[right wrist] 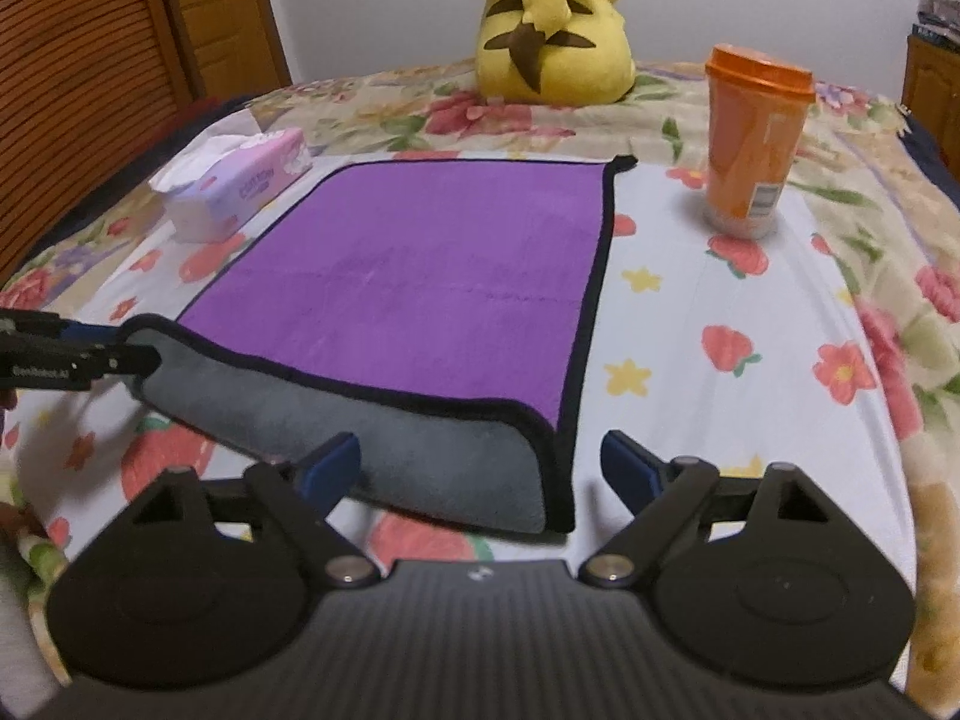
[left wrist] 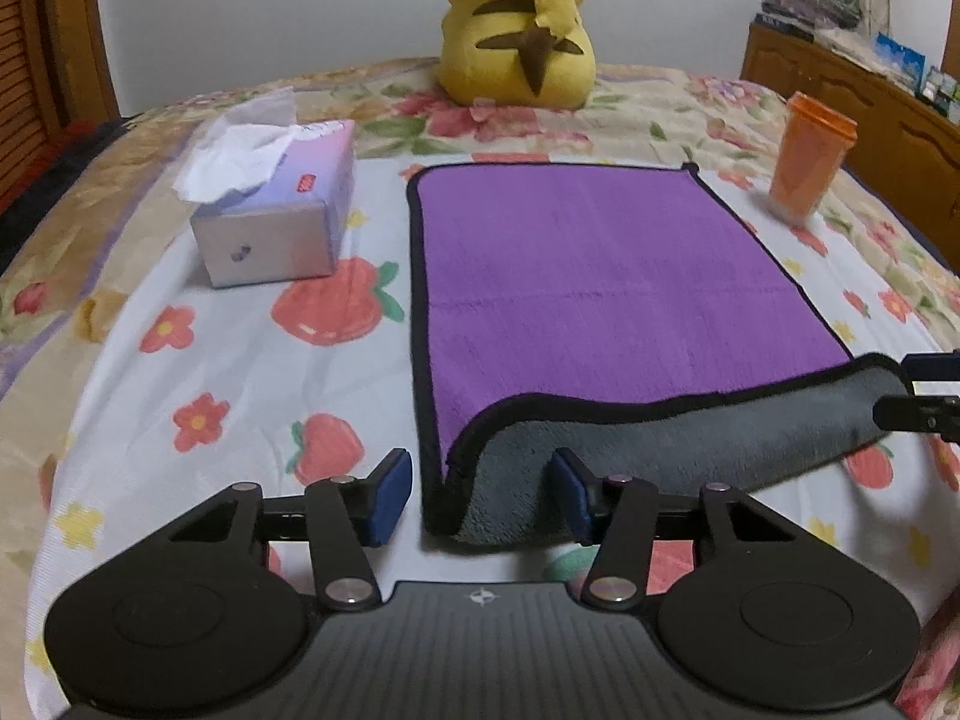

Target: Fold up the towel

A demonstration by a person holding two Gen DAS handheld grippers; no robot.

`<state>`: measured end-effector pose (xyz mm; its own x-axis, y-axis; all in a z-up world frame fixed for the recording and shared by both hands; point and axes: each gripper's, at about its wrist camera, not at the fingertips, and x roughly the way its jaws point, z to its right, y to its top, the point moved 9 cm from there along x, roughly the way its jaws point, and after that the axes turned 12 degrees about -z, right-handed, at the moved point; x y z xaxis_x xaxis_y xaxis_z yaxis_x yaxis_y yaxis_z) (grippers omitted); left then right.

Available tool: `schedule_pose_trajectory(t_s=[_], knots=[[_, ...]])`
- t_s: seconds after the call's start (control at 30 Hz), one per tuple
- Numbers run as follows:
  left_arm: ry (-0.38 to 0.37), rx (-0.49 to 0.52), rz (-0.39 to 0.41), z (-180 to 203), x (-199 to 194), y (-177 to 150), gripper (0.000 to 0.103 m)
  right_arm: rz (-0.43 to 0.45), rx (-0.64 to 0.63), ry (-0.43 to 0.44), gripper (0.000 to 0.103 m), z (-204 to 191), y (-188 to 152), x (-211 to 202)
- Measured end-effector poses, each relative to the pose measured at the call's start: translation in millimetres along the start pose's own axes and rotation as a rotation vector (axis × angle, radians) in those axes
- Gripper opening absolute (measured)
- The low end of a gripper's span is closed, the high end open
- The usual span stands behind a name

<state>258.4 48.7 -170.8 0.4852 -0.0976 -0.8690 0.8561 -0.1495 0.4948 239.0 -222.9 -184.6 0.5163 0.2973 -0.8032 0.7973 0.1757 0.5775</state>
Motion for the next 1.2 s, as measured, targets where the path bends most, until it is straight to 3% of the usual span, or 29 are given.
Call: schedule_pose_trajectory(t_s=[0.3,0.93,0.97,1.2], knots=[[-0.009,0.003,-0.029,2.8,5.2,-5.3,0.045,-0.042,0.003,0.048,0.073,-0.8,-3.0,5.6],[-0.027,0.003,0.003,5.6,-2.9,-3.4,0.012,-0.036,-0.022,0.027,0.018,11.5,1.9,6.6],[-0.029,0.002,0.007,5.7,-3.9,-2.7,0.012,-0.036,-0.027,0.025,0.008,11.6,1.8,6.8],[-0.043,0.006,0.058,8.2,-18.4,4.9,0.009,-0.018,-0.040,0.013,0.005,13.9,4.3,3.4]])
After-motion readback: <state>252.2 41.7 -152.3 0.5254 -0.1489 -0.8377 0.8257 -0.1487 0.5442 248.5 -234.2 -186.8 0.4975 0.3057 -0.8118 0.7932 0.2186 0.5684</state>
